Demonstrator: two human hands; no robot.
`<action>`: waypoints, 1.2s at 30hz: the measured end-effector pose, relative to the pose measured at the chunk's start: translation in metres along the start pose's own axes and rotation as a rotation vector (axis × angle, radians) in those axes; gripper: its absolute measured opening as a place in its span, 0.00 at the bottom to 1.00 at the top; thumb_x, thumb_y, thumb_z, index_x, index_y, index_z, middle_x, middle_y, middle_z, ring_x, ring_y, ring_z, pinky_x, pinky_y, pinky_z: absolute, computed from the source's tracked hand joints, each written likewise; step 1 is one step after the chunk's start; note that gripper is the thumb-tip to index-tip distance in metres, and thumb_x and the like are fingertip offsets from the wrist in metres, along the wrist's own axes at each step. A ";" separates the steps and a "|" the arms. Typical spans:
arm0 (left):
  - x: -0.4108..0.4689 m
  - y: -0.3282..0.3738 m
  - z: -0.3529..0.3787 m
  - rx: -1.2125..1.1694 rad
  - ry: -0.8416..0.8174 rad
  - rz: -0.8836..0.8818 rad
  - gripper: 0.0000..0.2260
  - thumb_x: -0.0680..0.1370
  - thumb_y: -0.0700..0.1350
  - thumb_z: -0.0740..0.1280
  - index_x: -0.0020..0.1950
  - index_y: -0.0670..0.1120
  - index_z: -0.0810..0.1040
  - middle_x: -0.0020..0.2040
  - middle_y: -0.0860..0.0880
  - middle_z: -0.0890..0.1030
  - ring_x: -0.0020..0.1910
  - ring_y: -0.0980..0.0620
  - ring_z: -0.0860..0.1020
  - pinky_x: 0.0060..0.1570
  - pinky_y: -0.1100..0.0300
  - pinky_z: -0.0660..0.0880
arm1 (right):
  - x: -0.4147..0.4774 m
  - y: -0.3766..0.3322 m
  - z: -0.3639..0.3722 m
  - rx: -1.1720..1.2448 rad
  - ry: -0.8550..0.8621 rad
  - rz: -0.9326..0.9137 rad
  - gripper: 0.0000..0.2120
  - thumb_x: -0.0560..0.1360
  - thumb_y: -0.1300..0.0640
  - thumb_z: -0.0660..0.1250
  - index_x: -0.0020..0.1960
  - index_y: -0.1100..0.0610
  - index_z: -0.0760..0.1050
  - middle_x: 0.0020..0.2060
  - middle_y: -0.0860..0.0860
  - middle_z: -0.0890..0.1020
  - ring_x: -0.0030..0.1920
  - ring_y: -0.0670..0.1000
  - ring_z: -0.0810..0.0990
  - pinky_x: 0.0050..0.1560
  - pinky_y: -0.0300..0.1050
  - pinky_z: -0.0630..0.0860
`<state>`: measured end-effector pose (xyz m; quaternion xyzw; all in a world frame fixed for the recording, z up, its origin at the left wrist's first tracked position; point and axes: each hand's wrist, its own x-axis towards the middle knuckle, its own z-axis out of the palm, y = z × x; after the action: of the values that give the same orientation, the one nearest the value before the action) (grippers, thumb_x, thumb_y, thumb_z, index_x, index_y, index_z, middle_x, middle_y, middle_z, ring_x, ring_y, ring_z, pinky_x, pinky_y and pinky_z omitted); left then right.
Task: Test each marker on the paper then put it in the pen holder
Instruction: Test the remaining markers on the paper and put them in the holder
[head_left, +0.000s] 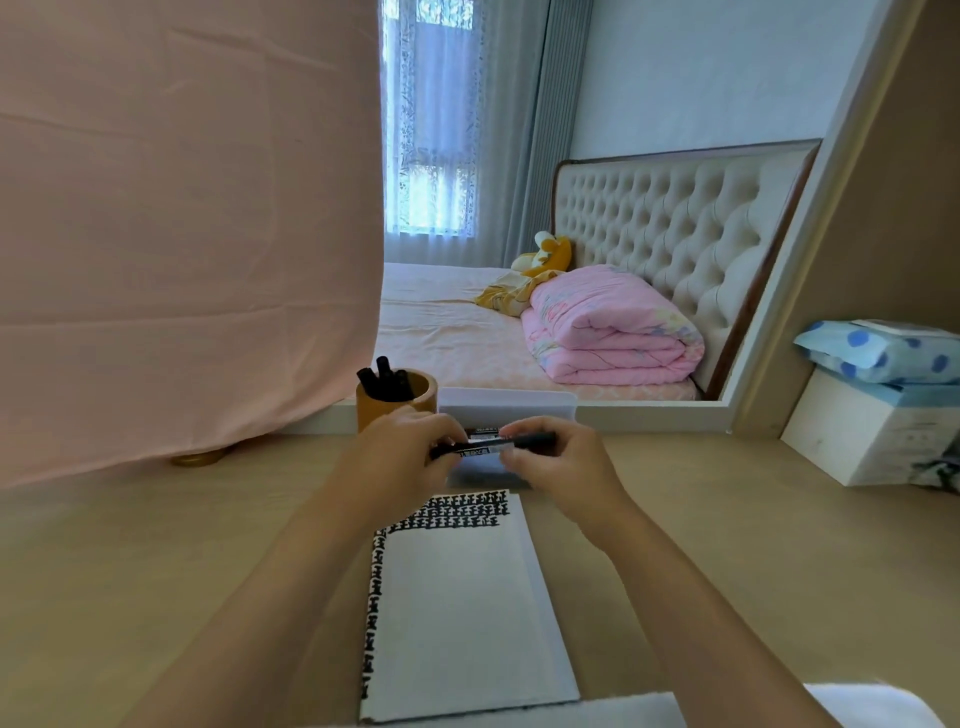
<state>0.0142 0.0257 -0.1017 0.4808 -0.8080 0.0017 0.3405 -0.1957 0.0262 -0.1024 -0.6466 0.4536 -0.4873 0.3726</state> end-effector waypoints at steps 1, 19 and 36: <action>-0.004 0.005 0.000 0.000 -0.043 -0.023 0.06 0.77 0.51 0.71 0.53 0.58 0.80 0.44 0.60 0.75 0.44 0.60 0.73 0.40 0.67 0.68 | -0.002 -0.001 0.003 0.112 -0.010 0.029 0.07 0.74 0.63 0.73 0.48 0.52 0.84 0.36 0.45 0.84 0.36 0.41 0.80 0.40 0.34 0.75; -0.020 -0.001 0.009 -0.088 -0.133 -0.011 0.13 0.78 0.49 0.70 0.62 0.57 0.77 0.51 0.63 0.75 0.47 0.62 0.76 0.45 0.65 0.75 | -0.002 0.021 0.012 -0.605 -0.387 -0.063 0.11 0.81 0.46 0.62 0.40 0.41 0.74 0.35 0.46 0.78 0.35 0.47 0.76 0.39 0.49 0.75; -0.018 -0.009 0.015 -0.060 -0.216 -0.057 0.10 0.81 0.51 0.64 0.55 0.50 0.83 0.43 0.53 0.80 0.41 0.59 0.75 0.38 0.66 0.69 | -0.001 0.028 0.013 -0.855 -0.203 -0.568 0.11 0.81 0.48 0.62 0.54 0.50 0.81 0.39 0.45 0.80 0.38 0.43 0.75 0.38 0.33 0.69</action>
<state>0.0188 0.0296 -0.1260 0.4905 -0.8257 -0.0840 0.2657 -0.1891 0.0189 -0.1323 -0.8825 0.3803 -0.2752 -0.0295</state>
